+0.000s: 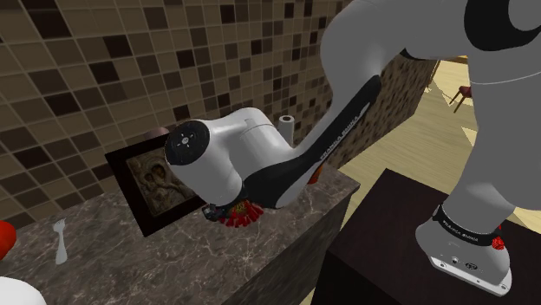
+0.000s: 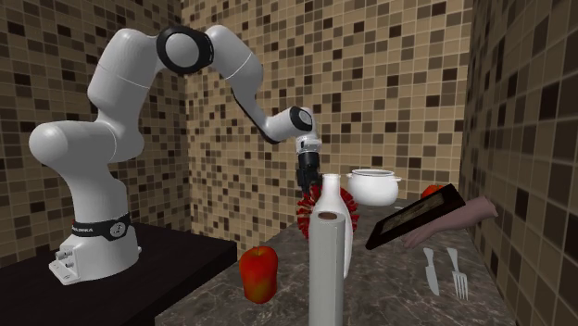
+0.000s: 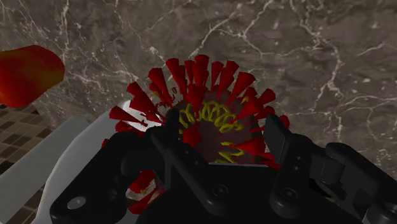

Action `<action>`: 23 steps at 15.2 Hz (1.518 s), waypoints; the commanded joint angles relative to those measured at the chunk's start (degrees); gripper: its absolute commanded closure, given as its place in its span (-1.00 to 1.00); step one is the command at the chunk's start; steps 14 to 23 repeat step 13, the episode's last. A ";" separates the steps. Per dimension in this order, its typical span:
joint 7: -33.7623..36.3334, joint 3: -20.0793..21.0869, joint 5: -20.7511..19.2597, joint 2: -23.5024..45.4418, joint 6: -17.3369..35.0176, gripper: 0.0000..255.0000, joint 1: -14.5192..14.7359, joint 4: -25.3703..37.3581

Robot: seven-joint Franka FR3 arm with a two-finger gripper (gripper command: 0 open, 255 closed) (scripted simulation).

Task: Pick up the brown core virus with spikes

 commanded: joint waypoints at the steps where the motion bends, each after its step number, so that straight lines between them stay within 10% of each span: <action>1: -0.74 0.43 0.73 -0.98 -0.72 1.00 -0.31 0.18; 23: -4.54 2.31 4.45 -5.35 -5.05 1.00 -1.46 2.08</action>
